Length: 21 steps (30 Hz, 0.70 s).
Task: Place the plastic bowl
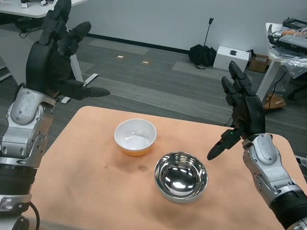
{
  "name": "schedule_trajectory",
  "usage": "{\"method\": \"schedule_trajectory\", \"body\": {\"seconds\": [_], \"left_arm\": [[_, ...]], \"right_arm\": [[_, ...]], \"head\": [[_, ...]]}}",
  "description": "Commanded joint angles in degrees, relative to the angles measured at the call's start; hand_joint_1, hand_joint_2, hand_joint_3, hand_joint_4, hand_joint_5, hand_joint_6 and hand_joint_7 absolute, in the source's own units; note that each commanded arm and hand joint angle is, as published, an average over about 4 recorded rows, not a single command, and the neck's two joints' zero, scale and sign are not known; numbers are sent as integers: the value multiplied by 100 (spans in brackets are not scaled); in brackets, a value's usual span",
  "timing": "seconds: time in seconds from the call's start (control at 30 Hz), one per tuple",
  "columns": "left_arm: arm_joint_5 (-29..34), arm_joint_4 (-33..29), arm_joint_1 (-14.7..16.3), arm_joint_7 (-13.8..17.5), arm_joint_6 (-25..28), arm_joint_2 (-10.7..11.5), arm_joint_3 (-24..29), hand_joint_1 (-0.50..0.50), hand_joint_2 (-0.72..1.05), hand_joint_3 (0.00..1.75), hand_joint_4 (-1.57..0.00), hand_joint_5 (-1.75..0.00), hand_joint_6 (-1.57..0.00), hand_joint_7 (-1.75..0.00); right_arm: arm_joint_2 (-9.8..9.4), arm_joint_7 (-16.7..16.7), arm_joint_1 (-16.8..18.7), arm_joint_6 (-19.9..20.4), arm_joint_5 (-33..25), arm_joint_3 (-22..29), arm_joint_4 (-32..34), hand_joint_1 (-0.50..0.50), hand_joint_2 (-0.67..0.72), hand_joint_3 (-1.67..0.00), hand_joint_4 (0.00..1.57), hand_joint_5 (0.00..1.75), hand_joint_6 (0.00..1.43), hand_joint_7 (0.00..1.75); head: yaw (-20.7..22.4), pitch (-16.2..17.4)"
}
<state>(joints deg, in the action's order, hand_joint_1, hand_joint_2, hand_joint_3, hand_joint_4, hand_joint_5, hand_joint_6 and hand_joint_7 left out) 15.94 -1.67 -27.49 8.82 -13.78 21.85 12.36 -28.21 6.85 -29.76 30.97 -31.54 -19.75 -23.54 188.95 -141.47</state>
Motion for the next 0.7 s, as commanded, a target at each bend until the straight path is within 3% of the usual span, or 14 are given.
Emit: {"method": "schedule_trajectory", "body": {"seconds": [0.03,0.33,0.57,0.7], "left_arm": [[76,44,172,60,-42,-53,74,-50,-2,26,0,-26,0,0],[261,44,675,291,70,-223,162,-50,-2,26,0,-21,0,0],[603,44,807,480,103,-335,78,-50,7,26,0,-21,0,0],[633,59,854,524,103,-450,85,-50,1,26,0,-21,0,0]], "right_arm": [[9,18,-115,40,-36,50,53,-46,72,0,0,0,0,0],[15,27,-93,207,-128,94,203,-46,72,0,0,0,0,0],[0,93,-109,405,-133,116,258,-46,72,0,0,0,0,0],[0,118,-109,451,-133,141,294,-46,72,0,0,0,0,0]], "head": [[-121,-69],[-278,-166],[-309,-209],[-334,-213]]}}
